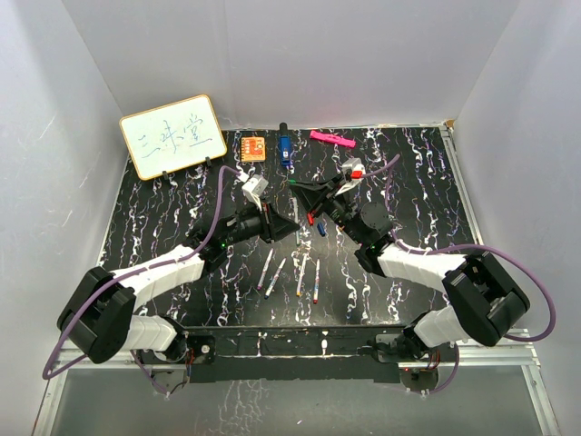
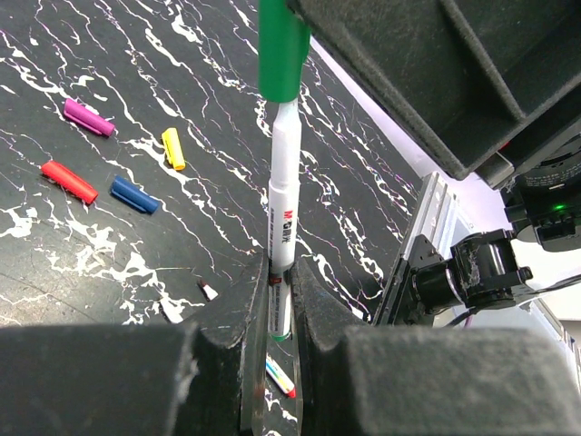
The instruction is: Insert the pens into the pen caps
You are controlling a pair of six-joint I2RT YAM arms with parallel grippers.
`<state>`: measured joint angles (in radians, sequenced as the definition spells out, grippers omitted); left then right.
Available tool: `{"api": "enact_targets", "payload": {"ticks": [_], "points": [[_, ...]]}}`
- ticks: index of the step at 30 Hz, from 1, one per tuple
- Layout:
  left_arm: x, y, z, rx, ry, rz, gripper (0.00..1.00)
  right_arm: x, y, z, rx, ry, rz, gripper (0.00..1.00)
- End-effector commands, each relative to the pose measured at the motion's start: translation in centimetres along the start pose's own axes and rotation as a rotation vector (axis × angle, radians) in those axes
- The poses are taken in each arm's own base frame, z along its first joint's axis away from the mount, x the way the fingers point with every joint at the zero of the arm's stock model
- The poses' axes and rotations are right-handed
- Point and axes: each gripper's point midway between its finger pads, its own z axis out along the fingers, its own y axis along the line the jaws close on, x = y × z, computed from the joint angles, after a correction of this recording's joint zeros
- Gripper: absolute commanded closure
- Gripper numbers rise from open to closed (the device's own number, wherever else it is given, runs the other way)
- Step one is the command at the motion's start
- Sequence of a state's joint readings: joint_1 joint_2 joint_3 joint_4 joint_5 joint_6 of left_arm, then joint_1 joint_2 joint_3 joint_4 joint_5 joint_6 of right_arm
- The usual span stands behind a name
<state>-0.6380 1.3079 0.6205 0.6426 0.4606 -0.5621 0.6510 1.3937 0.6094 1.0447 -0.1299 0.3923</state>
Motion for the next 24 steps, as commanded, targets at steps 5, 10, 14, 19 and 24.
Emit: {"api": "enact_targets", "payload": {"ticks": [5,10,14,19,24], "points": [[-1.6,-0.7,0.1,0.015,-0.06,0.03,1.0,-1.5,0.8,-0.2,-0.022,-0.05,-0.003,1.0],[-1.4,-0.6,0.2,0.018,-0.052,0.023,1.0,-1.8,1.0,-0.2,-0.025,-0.062,0.005,1.0],[-1.3,-0.6,0.3,0.021,-0.05,0.018,1.0,-2.1,1.2,-0.2,-0.029,-0.071,0.01,1.0],[-1.2,-0.6,0.2,0.019,-0.05,0.018,1.0,-2.5,1.3,-0.1,-0.032,-0.079,0.01,1.0],[-1.2,-0.5,0.2,0.016,-0.051,0.019,1.0,-2.6,1.4,-0.1,-0.033,-0.079,0.01,1.0]]}}
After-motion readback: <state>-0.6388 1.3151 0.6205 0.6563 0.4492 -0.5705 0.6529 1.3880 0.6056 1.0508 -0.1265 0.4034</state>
